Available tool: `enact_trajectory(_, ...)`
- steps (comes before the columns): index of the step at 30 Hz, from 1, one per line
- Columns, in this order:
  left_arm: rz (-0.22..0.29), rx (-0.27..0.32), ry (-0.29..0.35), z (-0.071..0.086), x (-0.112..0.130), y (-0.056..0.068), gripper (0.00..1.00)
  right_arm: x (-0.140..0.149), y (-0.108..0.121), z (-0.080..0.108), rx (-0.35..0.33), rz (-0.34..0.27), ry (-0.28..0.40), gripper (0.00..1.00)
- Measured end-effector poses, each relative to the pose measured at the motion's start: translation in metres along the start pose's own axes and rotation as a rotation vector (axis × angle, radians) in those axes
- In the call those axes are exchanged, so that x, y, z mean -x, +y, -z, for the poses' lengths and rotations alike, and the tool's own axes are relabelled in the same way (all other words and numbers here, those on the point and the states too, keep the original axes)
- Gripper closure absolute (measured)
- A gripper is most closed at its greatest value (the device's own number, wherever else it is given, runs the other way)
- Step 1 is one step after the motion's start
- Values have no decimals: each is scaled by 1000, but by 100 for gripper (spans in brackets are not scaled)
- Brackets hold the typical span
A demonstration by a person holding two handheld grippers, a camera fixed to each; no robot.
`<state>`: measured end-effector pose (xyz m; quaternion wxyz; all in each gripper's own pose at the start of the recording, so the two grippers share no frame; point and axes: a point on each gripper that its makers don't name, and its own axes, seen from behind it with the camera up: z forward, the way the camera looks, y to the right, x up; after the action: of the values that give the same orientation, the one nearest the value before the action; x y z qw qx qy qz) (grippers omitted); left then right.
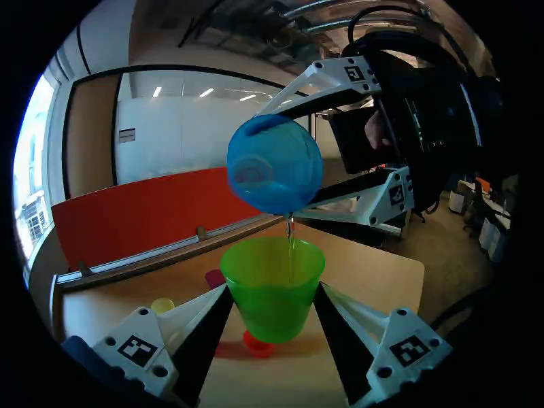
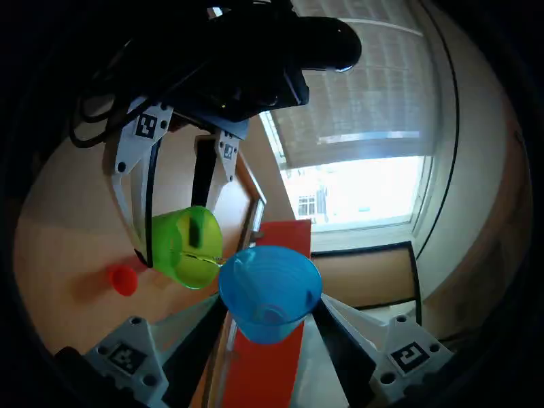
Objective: Pour water
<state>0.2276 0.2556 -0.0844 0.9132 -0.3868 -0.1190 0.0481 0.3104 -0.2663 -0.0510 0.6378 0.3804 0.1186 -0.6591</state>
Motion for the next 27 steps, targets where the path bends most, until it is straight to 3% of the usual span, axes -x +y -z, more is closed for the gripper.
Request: enact_trajectory(27,2,-5,-3,-4,2,-4,19,-5,0,6,10,69,-3,12)
